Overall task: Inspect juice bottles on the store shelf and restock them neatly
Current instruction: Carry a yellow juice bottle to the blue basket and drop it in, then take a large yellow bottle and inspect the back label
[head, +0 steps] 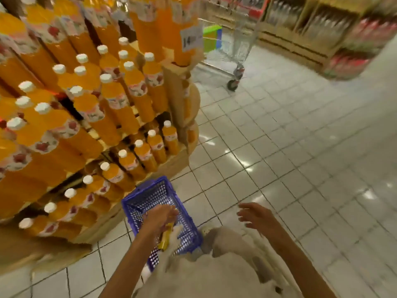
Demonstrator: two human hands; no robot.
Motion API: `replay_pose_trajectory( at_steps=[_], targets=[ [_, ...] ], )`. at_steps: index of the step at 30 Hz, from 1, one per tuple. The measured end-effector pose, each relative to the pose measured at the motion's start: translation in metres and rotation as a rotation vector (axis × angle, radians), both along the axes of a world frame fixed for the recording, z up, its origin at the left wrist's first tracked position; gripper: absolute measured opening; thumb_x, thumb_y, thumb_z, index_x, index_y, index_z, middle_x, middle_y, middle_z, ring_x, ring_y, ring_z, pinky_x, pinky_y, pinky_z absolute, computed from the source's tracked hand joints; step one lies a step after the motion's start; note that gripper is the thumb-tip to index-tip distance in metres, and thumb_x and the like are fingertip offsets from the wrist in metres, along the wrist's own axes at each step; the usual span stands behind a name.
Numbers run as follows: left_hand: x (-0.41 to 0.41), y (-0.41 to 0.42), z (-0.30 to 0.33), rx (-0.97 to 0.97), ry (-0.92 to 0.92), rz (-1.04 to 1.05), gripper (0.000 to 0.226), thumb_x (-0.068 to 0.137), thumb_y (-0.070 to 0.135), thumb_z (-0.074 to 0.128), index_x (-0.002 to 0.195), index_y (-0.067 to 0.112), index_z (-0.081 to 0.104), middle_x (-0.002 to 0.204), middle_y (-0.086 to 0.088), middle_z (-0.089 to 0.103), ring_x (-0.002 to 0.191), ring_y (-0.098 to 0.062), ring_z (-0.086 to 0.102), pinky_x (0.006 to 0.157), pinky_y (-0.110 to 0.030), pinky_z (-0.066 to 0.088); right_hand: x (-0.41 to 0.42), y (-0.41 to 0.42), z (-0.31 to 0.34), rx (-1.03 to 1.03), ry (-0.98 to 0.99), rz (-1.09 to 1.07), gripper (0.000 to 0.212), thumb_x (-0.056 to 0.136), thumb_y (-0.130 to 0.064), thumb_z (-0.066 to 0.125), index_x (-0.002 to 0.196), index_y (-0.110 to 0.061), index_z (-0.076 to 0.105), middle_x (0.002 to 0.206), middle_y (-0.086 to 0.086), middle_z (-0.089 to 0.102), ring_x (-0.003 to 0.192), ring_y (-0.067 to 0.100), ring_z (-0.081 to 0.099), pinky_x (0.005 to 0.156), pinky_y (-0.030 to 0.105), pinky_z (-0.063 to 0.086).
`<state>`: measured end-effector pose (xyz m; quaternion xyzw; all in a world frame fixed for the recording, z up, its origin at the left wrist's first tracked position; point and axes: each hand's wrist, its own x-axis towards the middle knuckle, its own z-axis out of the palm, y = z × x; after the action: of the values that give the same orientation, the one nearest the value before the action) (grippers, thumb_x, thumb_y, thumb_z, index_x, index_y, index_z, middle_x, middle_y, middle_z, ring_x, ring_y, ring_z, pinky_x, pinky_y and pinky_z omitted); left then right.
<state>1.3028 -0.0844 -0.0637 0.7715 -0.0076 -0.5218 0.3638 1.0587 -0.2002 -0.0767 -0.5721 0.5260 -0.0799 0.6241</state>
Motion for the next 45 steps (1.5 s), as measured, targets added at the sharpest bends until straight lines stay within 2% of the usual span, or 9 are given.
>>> replay_pose_trajectory(
  at_steps=[4, 7, 9, 13, 17, 20, 35, 43, 45],
  targets=[
    [-0.045, 0.000, 0.001, -0.004, 0.059, -0.337, 0.024, 0.098, 0.008, 0.041, 0.110, -0.005, 0.057, 0.071, -0.005, 0.063, 0.053, -0.011, 0.060, 0.054, -0.025, 0.046, -0.085, 0.101, -0.013, 0.081, 0.059, -0.461, 0.015, 0.091, -0.012, 0.061, 0.106, -0.013, 0.064, 0.095, 0.009, 0.070, 0.085, 0.021, 0.066, 0.072, 0.026, 0.053],
    [-0.099, 0.002, 0.012, 0.044, 0.131, -0.648, 0.034, 0.099, 0.009, 0.039, 0.127, -0.008, 0.049, 0.086, -0.013, 0.059, 0.059, -0.012, 0.057, 0.058, -0.025, 0.046, -0.140, 0.184, -0.015, 0.225, 0.063, -0.800, 0.015, 0.092, -0.007, 0.058, 0.106, -0.007, 0.064, 0.094, 0.012, 0.068, 0.084, 0.026, 0.064, 0.070, 0.031, 0.051],
    [-0.145, 0.000, 0.023, 0.080, 0.176, -0.840, 0.033, 0.100, 0.007, 0.034, 0.125, -0.005, 0.051, 0.098, -0.023, 0.060, 0.062, -0.016, 0.054, 0.057, -0.026, 0.041, -0.170, 0.235, -0.013, 0.280, 0.071, -0.974, 0.014, 0.093, -0.008, 0.057, 0.106, -0.007, 0.063, 0.096, 0.012, 0.068, 0.083, 0.024, 0.064, 0.068, 0.028, 0.051],
    [-0.251, 0.000, 0.036, 0.057, 0.161, -1.219, 0.021, 0.099, 0.011, 0.039, 0.089, 0.009, 0.058, 0.087, -0.007, 0.059, 0.077, -0.018, 0.053, 0.065, -0.024, 0.036, -0.221, 0.319, -0.007, 0.311, 0.071, -1.295, 0.016, 0.093, -0.010, 0.059, 0.108, -0.007, 0.061, 0.100, 0.014, 0.066, 0.088, 0.026, 0.063, 0.069, 0.029, 0.050],
    [-0.367, 0.012, 0.030, 0.011, 0.158, -1.474, 0.024, 0.098, 0.014, 0.044, 0.112, 0.002, 0.059, 0.105, -0.013, 0.062, 0.085, -0.022, 0.059, 0.070, -0.025, 0.042, -0.270, 0.382, -0.004, 0.349, 0.035, -1.541, 0.014, 0.093, -0.007, 0.057, 0.107, -0.005, 0.060, 0.100, 0.018, 0.064, 0.086, 0.027, 0.061, 0.066, 0.028, 0.049],
    [-0.460, 0.033, 0.018, -0.007, 0.191, -1.663, 0.025, 0.097, 0.018, 0.046, 0.113, 0.005, 0.060, 0.105, -0.011, 0.066, 0.088, -0.020, 0.061, 0.071, -0.026, 0.046, -0.317, 0.416, -0.003, 0.340, -0.035, -1.728, 0.012, 0.094, -0.002, 0.052, 0.104, 0.000, 0.060, 0.094, 0.018, 0.061, 0.076, 0.027, 0.055, 0.061, 0.028, 0.042],
    [-0.759, -0.002, -0.017, 0.032, 0.087, -2.047, 0.024, 0.097, 0.018, 0.045, 0.109, 0.006, 0.062, 0.106, -0.013, 0.068, 0.100, -0.028, 0.061, 0.089, -0.036, 0.044, -0.556, 0.404, 0.004, 0.082, -0.130, -2.209, 0.020, 0.094, 0.001, 0.049, 0.087, -0.011, 0.064, 0.082, 0.009, 0.063, 0.074, 0.021, 0.058, 0.063, 0.026, 0.042],
    [-0.941, 0.038, 0.002, -0.095, 0.151, -2.589, 0.028, 0.100, 0.016, 0.040, 0.117, 0.006, 0.059, 0.114, -0.014, 0.065, 0.104, -0.026, 0.059, 0.094, -0.037, 0.043, -0.559, 0.396, 0.000, 0.144, -0.095, -2.613, 0.010, 0.096, -0.016, 0.054, 0.096, -0.023, 0.062, 0.097, 0.001, 0.067, 0.089, 0.012, 0.064, 0.071, 0.017, 0.050],
    [-0.973, 0.072, 0.007, -0.097, 0.184, -2.725, 0.029, 0.100, 0.018, 0.039, 0.119, 0.007, 0.058, 0.115, -0.013, 0.064, 0.106, -0.024, 0.059, 0.091, -0.034, 0.042, -0.551, 0.404, 0.001, 0.177, -0.128, -2.731, 0.011, 0.096, -0.017, 0.054, 0.102, -0.020, 0.062, 0.101, 0.005, 0.067, 0.095, 0.018, 0.064, 0.075, 0.022, 0.051]
  ],
)
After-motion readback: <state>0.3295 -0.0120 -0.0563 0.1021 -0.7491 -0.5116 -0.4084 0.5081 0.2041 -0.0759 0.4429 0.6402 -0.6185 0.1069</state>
